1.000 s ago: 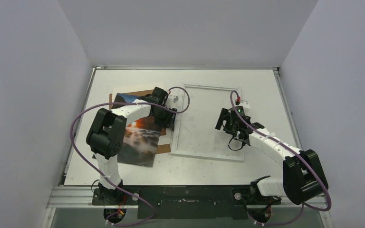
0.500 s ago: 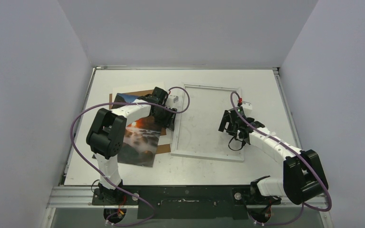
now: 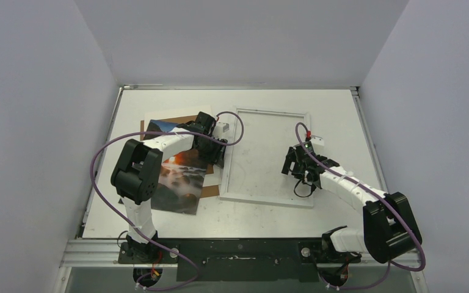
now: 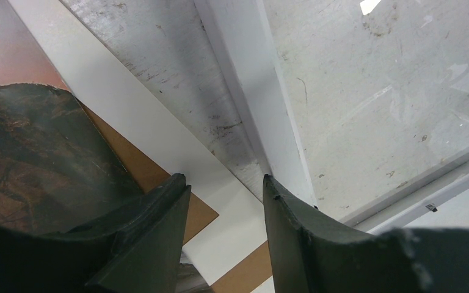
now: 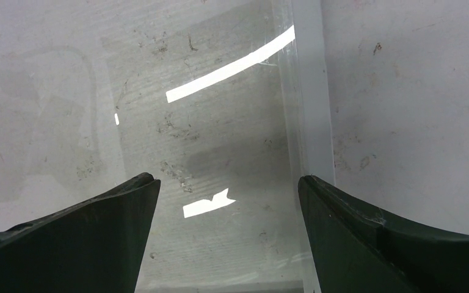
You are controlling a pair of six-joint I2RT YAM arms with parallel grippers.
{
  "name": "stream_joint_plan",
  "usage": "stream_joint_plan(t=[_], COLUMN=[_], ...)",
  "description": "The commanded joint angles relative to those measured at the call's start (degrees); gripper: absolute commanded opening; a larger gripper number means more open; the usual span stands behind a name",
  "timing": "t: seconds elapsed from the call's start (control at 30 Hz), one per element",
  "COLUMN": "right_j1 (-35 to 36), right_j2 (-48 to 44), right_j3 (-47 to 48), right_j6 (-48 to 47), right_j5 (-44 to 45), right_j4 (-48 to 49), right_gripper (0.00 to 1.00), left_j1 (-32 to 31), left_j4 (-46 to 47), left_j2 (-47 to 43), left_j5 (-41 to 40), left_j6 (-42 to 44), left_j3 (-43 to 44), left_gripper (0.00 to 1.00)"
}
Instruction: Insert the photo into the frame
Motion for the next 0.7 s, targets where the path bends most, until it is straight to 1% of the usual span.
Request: stream_joint_plan(t=[0.0,0.43,0.57,0.67], right_j1=[0.1,1.4,1.0,-0.6], right_j2=[0.7,1.3,-1.2,-3.8], right_j3=[-1.1,-2.5,-0.3,2.6], right_j6=[1.3,3.1,1.7,0.3], right_j5=[-0.6,-4.1,-3.9,-4.8], right_j4=[1.8,3.9,1.8,-0.3], right_gripper=[0.87,0.87,0.88,0.89], left_j1=[0.0,-0.1,-0.1,0.0], left_j4=[1.7,2.0,1.8,1.6], left_j2=[-0.1,0.5,0.4,0.2], left_j5=[2.4,2.6,2.5,2.4], left_j6=[-1.0,-1.2,-1.1,-0.9], left_j3=[1.7,1.7,1.5,1.5], left_gripper=[0.46,0.46,0.46,0.46])
